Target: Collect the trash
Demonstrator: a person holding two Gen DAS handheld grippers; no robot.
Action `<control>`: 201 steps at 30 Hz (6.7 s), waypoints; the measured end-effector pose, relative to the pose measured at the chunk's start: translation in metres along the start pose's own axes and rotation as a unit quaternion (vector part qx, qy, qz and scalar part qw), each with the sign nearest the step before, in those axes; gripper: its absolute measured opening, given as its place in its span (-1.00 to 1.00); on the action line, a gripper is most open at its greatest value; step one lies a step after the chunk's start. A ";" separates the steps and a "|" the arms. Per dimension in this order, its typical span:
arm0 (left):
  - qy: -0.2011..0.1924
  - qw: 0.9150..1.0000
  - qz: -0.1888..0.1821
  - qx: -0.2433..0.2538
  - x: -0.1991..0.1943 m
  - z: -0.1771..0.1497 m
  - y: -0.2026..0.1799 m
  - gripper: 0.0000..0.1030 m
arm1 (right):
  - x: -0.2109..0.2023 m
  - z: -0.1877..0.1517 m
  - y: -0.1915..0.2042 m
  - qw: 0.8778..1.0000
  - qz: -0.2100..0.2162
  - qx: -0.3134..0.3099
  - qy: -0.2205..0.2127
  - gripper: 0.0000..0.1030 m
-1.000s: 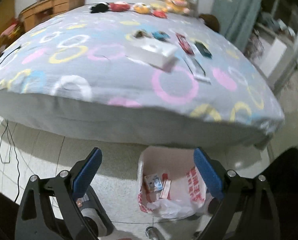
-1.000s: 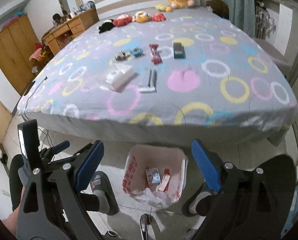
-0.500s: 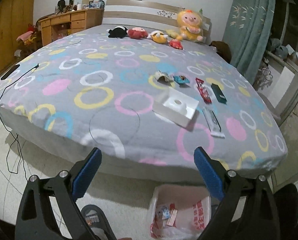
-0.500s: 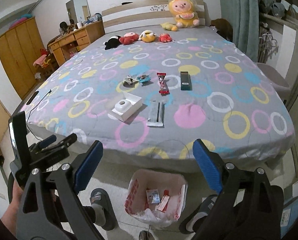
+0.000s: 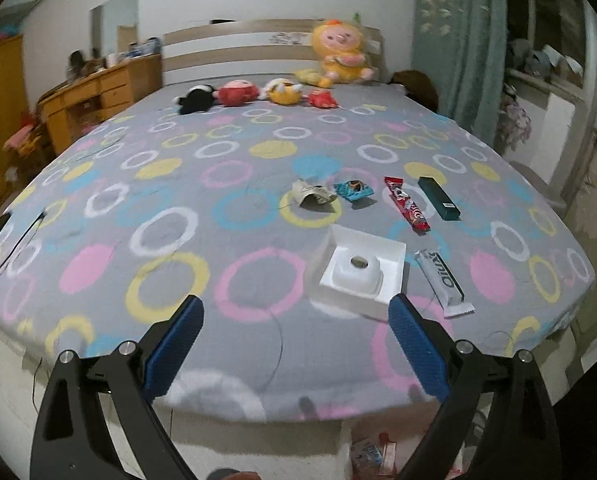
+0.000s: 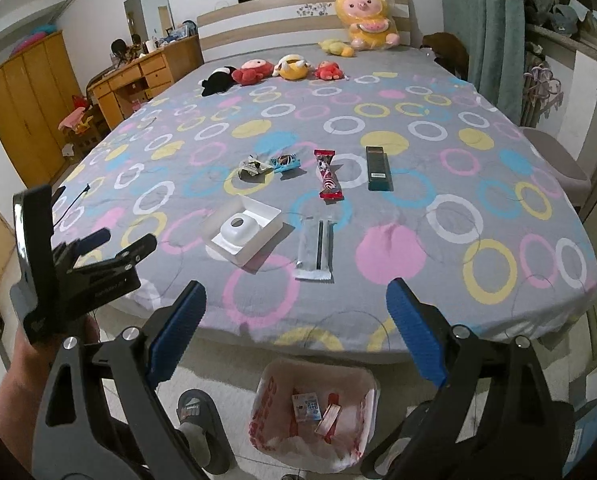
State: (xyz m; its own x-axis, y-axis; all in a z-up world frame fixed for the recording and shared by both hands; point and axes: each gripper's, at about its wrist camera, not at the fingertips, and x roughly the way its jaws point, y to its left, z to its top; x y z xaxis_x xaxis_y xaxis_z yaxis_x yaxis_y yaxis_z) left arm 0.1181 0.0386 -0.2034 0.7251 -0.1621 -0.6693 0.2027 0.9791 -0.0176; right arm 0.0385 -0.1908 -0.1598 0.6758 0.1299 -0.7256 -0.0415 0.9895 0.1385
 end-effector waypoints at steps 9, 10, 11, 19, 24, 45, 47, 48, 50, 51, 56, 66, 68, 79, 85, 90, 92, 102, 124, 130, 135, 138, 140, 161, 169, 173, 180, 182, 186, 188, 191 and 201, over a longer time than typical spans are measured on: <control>0.044 0.995 -0.058 0.066 0.061 0.029 -0.011 0.77 | 0.053 0.031 -0.011 0.999 -0.017 0.020 0.025 0.73; 0.048 0.995 -0.060 0.069 0.067 0.030 -0.012 0.77 | 0.058 0.033 -0.011 0.999 -0.020 0.017 0.026 0.73; 0.055 0.994 -0.061 0.069 0.074 0.031 -0.013 0.77 | 0.063 0.035 -0.010 0.999 -0.021 0.014 0.029 0.73; 0.079 0.991 -0.087 0.067 0.100 0.042 -0.027 0.77 | 0.107 0.041 -0.013 0.998 -0.036 0.009 0.057 0.73; 0.100 0.987 -0.094 0.078 0.112 0.046 -0.037 0.77 | 0.129 0.038 -0.017 0.996 -0.044 0.008 0.076 0.73; 0.182 0.975 -0.109 0.073 0.162 0.041 -0.034 0.77 | 0.199 0.028 -0.024 0.989 -0.052 -0.006 0.141 0.73; 0.182 0.974 -0.108 0.078 0.165 0.041 -0.037 0.77 | 0.204 0.027 -0.023 0.988 -0.052 -0.009 0.145 0.73; 0.184 0.974 -0.103 0.081 0.167 0.040 -0.039 0.77 | 0.206 0.026 -0.023 0.988 -0.052 -0.009 0.147 0.73; 0.188 0.973 -0.101 0.085 0.169 0.039 -0.041 0.77 | 0.210 0.026 -0.022 0.987 -0.054 -0.008 0.151 0.73; 0.188 0.973 -0.101 0.086 0.170 0.039 -0.041 0.77 | 0.212 0.026 -0.023 0.987 -0.055 -0.008 0.152 0.73; 0.200 0.972 -0.098 0.082 0.179 0.036 -0.042 0.77 | 0.224 0.023 -0.028 0.984 -0.055 -0.001 0.167 0.73; 0.211 0.970 -0.094 0.076 0.193 0.034 -0.041 0.77 | 0.240 0.022 -0.027 0.981 -0.071 -0.023 0.178 0.79; 0.210 0.970 -0.095 0.076 0.194 0.033 -0.040 0.78 | 0.242 0.022 -0.027 0.981 -0.073 -0.026 0.177 0.79; 0.199 0.972 -0.106 0.072 0.182 0.031 -0.047 0.41 | 0.238 0.020 -0.008 0.983 -0.075 -0.052 0.161 -0.29; 0.172 0.977 -0.111 0.067 0.163 0.037 -0.050 0.41 | 0.229 0.024 -0.010 0.984 -0.073 -0.043 0.157 -0.29; 0.155 0.981 -0.104 0.055 0.155 0.044 -0.046 0.41 | 0.216 0.024 -0.011 0.985 -0.079 -0.036 0.148 -0.29; 0.153 0.983 -0.094 0.047 0.156 0.045 -0.043 0.41 | 0.211 0.024 -0.011 0.986 -0.079 -0.034 0.145 -0.29; 0.113 0.993 -0.035 0.024 0.134 0.053 -0.031 0.41 | 0.183 0.024 -0.007 0.988 -0.080 -0.035 0.125 -0.29; 0.073 0.997 -0.002 0.015 0.067 0.021 -0.036 0.41 | 0.093 0.001 -0.002 0.995 -0.055 -0.030 0.072 -0.29; 0.077 0.997 -0.001 0.002 0.050 0.000 -0.039 0.41 | 0.065 -0.017 -0.004 0.997 -0.045 -0.021 0.062 -0.29; 0.083 0.996 -0.004 -0.006 0.035 -0.023 -0.048 0.41 | 0.047 -0.031 -0.006 0.997 -0.039 -0.016 0.058 -0.29; 0.084 0.996 -0.005 -0.013 0.024 -0.036 -0.052 0.41 | 0.032 -0.039 -0.008 0.998 -0.035 -0.014 0.052 -0.29; 0.086 0.996 -0.005 -0.022 0.016 -0.045 -0.053 0.41 | 0.024 -0.044 -0.009 0.998 -0.032 -0.012 0.048 -0.29; 0.185 0.982 -0.021 0.017 0.016 -0.154 -0.111 0.41 | 0.035 -0.144 -0.038 0.994 -0.038 0.006 0.101 -0.29; 0.211 0.975 -0.029 0.072 0.039 -0.184 -0.139 0.41 | 0.076 -0.176 -0.044 0.990 -0.037 -0.001 0.137 -0.29; 0.225 0.969 -0.028 0.103 0.057 -0.201 -0.152 0.41 | 0.092 -0.188 -0.047 0.988 -0.038 -0.001 0.150 -0.29; 0.253 0.958 -0.036 0.132 0.083 -0.227 -0.168 0.41 | 0.119 -0.199 -0.050 0.984 -0.036 0.002 0.174 -0.29; 0.257 0.956 -0.038 0.133 0.086 -0.231 -0.173 0.41 | 0.129 -0.203 -0.051 0.982 -0.037 0.002 0.184 -0.29; 0.273 0.952 -0.041 0.131 0.098 -0.240 -0.174 0.42 | 0.147 -0.207 -0.050 0.979 -0.034 0.002 0.201 -0.29; 0.283 0.950 -0.040 0.127 0.105 -0.246 -0.173 0.42 | 0.154 -0.208 -0.050 0.977 -0.034 0.002 0.209 -0.29; 0.294 0.947 -0.043 0.121 0.112 -0.252 -0.171 0.42 | 0.166 -0.210 -0.050 0.974 -0.033 0.004 0.223 -0.29; 0.317 0.942 -0.040 0.103 0.131 -0.251 -0.157 0.42 | 0.189 -0.214 -0.055 0.969 -0.033 0.009 0.246 -0.29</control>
State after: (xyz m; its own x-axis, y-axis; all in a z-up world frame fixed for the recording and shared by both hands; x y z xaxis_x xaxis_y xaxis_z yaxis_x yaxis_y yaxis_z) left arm 0.0157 -0.1058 -0.4748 0.1773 -0.0638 -0.9821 0.4108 0.9116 0.0149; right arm 0.0110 -0.2074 -0.4488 0.2447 0.0855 -0.9658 0.0053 0.9960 0.0895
